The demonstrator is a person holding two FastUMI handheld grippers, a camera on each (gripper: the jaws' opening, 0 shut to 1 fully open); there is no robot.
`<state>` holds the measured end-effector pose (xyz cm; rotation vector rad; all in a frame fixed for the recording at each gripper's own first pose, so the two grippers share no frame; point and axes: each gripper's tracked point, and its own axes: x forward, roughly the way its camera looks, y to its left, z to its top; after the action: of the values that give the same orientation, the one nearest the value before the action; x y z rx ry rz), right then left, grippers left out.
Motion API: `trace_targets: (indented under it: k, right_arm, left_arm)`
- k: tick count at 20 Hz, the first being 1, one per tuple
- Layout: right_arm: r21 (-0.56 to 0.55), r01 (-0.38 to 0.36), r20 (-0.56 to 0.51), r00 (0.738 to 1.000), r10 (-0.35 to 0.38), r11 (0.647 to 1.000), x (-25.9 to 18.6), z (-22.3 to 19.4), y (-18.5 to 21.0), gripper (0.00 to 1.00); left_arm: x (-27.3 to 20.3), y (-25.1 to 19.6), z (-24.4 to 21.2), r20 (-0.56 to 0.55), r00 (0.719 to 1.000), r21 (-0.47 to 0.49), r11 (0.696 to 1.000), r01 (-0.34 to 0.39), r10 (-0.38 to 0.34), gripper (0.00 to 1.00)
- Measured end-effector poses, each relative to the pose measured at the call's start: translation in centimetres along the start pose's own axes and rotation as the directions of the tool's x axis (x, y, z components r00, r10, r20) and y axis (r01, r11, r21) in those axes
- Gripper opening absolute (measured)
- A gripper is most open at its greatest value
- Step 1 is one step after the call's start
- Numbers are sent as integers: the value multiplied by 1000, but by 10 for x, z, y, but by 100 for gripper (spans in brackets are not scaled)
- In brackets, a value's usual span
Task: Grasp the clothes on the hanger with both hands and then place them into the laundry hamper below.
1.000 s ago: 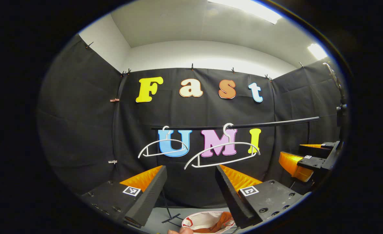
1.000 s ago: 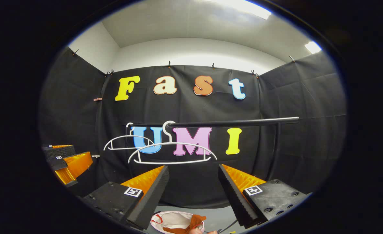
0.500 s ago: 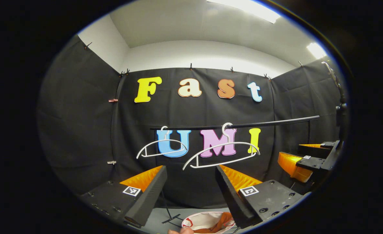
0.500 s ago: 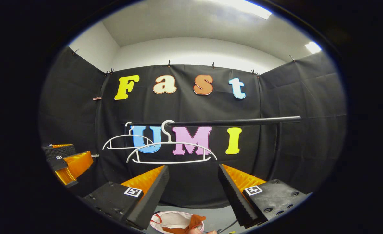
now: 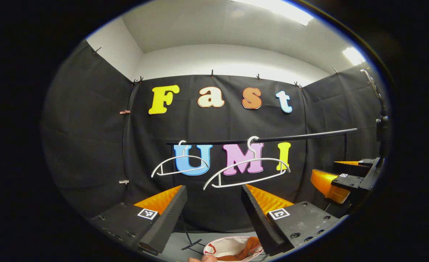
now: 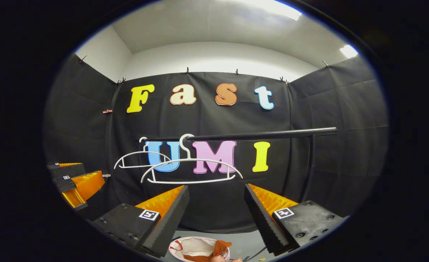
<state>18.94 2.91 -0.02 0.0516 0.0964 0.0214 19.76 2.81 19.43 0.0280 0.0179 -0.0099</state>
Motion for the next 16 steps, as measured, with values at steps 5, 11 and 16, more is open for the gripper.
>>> trace_targets:
  k: [5, 11, 16]
  right_arm:
    - [1, 4, -4, 1000, -4, 1000, -2, -2, 0, 98]
    - [-1, 5, -5, 1000, -5, 1000, -3, -2, 0, 98]
    - [-5, 3, -6, 1000, -3, 1000, -2, -3, 2, 98]
  left_arm:
    - [0, -2, -2, -4, 1000, 4, 1000, 6, -6, 95]
    - [0, -2, 0, 2, 1000, -2, 1000, 3, -3, 95]
    - [0, -3, -2, -5, 1000, -3, 1000, 5, -5, 95]
